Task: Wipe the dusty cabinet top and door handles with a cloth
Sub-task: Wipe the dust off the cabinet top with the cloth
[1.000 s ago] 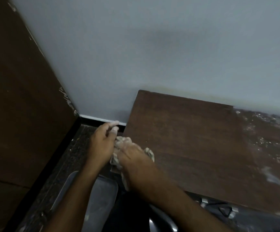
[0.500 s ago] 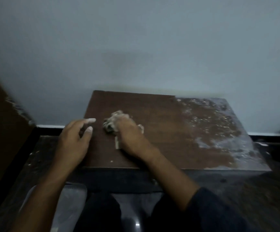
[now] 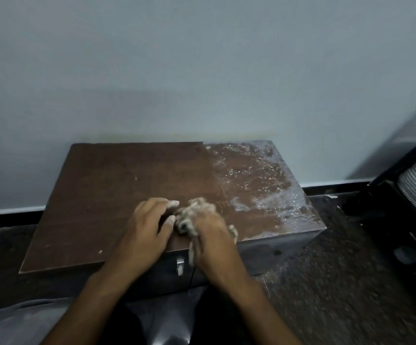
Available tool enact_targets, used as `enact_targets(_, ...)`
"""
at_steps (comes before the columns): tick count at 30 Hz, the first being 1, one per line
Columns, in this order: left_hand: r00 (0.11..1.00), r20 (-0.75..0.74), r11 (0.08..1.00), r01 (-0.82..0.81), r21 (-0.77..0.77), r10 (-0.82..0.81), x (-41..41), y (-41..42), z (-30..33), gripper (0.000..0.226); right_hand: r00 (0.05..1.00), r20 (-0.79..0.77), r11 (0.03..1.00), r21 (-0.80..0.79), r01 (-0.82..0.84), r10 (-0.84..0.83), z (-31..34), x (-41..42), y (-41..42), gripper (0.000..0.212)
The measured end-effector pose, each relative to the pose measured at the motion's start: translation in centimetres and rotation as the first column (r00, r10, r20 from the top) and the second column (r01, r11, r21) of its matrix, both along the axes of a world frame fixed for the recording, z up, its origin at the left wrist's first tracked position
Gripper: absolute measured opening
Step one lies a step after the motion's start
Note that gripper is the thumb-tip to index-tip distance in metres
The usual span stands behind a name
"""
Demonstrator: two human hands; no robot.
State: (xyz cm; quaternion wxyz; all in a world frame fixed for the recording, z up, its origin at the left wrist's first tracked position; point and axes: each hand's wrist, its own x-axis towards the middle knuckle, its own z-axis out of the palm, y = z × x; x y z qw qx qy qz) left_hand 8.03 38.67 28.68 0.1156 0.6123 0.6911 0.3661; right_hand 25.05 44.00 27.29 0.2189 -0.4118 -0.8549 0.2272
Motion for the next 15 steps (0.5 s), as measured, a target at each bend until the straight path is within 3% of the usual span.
enact_targets(3, 0.999, -0.007, 0.999, 0.032, -0.032, -0.033, 1.2, 1.3, 0.4, 0.041, 0.986, 0.023, 0.986, 0.009, -0.165, 0.165, 0.0, 1.6, -1.4, 0.058)
enact_targets(6, 0.996, -0.019, 0.995, 0.090, -0.043, -0.091, 2.3, 1.2, 1.0, 0.033, 1.000, -0.015, 1.000, 0.029, -0.007, 0.008, -0.2, 5.7, 2.2, 0.060)
enact_targets(10, 0.991, -0.014, 0.990, 0.129, -0.049, -0.130, 3.6, 1.4, 0.8, 0.032, 0.968, 0.104, 0.973, 0.009, 0.229, -0.229, -0.3, 5.8, 4.0, 0.062)
enact_targets(15, 0.984, -0.042, 0.983, 0.169, -0.068, -0.172, 5.8, 2.9, 0.5, 0.039, 0.991, 0.081, 0.993, 0.055, 0.101, -0.105, -0.3, 6.2, 0.1, 0.062)
